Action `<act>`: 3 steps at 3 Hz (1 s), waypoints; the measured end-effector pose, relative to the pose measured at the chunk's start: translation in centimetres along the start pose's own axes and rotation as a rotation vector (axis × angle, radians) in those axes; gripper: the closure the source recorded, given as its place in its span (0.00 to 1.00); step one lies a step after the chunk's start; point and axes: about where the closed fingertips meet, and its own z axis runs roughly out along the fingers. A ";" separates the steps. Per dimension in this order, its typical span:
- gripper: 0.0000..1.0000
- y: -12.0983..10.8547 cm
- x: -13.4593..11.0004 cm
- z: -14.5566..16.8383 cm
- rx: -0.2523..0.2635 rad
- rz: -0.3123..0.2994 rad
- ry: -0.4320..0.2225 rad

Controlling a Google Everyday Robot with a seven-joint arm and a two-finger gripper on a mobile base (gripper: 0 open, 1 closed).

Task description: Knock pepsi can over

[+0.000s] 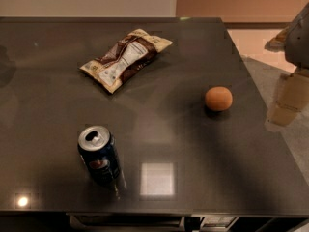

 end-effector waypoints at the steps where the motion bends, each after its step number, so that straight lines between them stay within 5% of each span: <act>1: 0.00 0.0 0.0 0.0 0.000 0.000 0.000; 3: 0.00 -0.7 -1.9 -0.1 -0.010 -0.008 -0.087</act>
Offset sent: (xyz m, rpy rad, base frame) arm 0.0058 0.0036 0.0011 0.0348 0.0177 -0.0009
